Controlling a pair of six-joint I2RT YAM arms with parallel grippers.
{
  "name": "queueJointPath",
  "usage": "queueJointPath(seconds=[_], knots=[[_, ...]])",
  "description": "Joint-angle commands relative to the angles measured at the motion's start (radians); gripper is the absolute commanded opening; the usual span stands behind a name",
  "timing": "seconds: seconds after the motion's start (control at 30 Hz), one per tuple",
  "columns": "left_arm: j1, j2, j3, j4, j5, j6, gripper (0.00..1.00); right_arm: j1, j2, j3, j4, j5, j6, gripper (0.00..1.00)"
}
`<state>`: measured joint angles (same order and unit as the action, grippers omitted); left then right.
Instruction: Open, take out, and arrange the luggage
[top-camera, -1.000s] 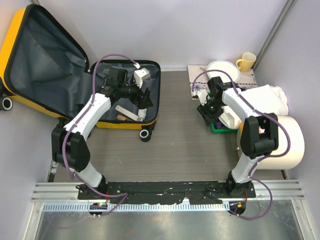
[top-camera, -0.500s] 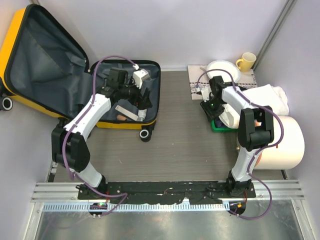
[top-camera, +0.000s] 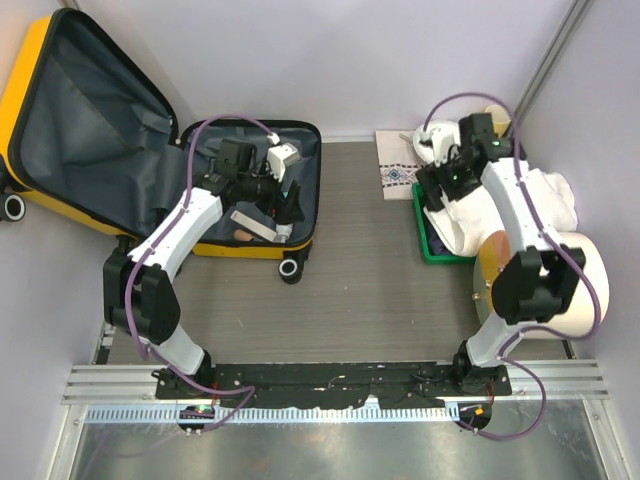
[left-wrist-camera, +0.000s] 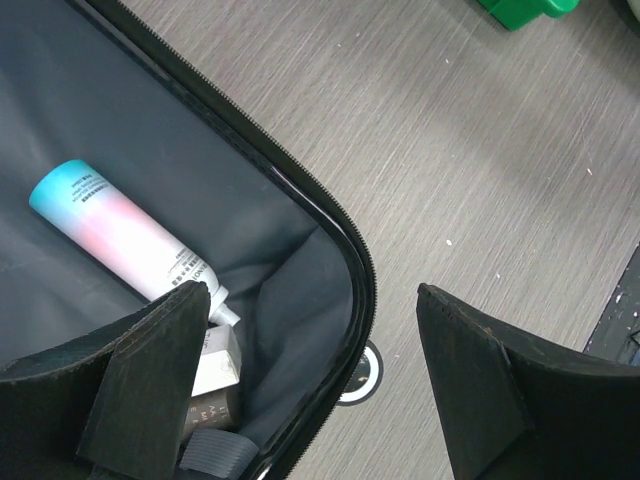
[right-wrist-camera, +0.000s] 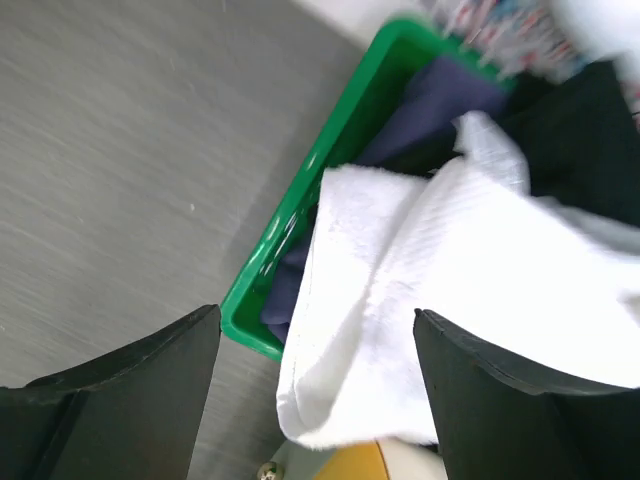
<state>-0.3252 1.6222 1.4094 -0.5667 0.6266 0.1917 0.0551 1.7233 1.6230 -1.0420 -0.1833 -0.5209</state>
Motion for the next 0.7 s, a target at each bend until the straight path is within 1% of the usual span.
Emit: queueJointPath(seconds=[0.0,0.07,0.13,0.2,0.23,0.3,0.33,0.37,0.43,0.47,0.5,0.53,0.57,0.6,0.63,0.67], knots=[[-0.005,-0.022,0.014,-0.024,0.03,0.029,0.88,0.0,-0.149,0.165,-0.11,-0.065,0.018,0.85],[-0.005,-0.022,0.02,-0.028,0.03,0.029,0.88,-0.018,-0.189,0.202,-0.14,-0.026,0.05,0.84],[-0.005,-0.037,0.014,-0.018,0.038,0.029,0.88,-0.088,-0.215,0.225,-0.161,-0.013,0.064,0.84],[-0.006,-0.056,0.003,0.007,0.05,0.032,0.88,-0.151,-0.238,0.244,-0.199,0.033,0.05,0.84],[-0.006,-0.08,-0.016,0.02,0.051,0.032,0.89,-0.24,-0.241,0.268,-0.213,0.05,0.047,0.84],[-0.008,-0.103,-0.038,0.072,0.065,-0.007,0.89,-0.332,-0.231,0.311,-0.289,0.048,0.013,0.82],[-0.011,-0.111,-0.05,0.083,0.077,-0.017,0.89,-0.427,-0.226,0.343,-0.317,0.048,-0.011,0.82],[-0.015,-0.126,-0.058,0.091,0.085,-0.027,0.89,-0.466,-0.225,0.348,-0.344,0.054,-0.084,0.81],[-0.031,-0.142,-0.088,0.12,0.091,-0.057,0.89,-0.556,-0.223,0.354,-0.349,0.074,-0.158,0.81],[-0.037,-0.156,-0.099,0.128,0.093,-0.06,0.89,-0.637,-0.217,0.362,-0.36,0.083,-0.189,0.8],[-0.043,-0.163,-0.107,0.139,0.096,-0.061,0.9,-0.673,-0.197,0.368,-0.371,0.094,-0.262,0.79],[-0.057,-0.169,-0.119,0.145,0.093,-0.057,0.9,-0.711,-0.191,0.382,-0.38,0.088,-0.292,0.79],[-0.063,-0.173,-0.122,0.148,0.09,-0.055,0.9,-0.801,-0.18,0.388,-0.391,0.078,-0.321,0.78],[-0.069,-0.173,-0.122,0.152,0.087,-0.055,0.9,-0.834,-0.165,0.388,-0.391,0.076,-0.391,0.77],[-0.074,-0.17,-0.115,0.153,0.087,-0.055,0.9,-0.868,-0.157,0.382,-0.392,0.079,-0.419,0.76],[-0.074,-0.167,-0.11,0.151,0.09,-0.063,0.89,-0.897,-0.148,0.382,-0.394,0.068,-0.45,0.73]])
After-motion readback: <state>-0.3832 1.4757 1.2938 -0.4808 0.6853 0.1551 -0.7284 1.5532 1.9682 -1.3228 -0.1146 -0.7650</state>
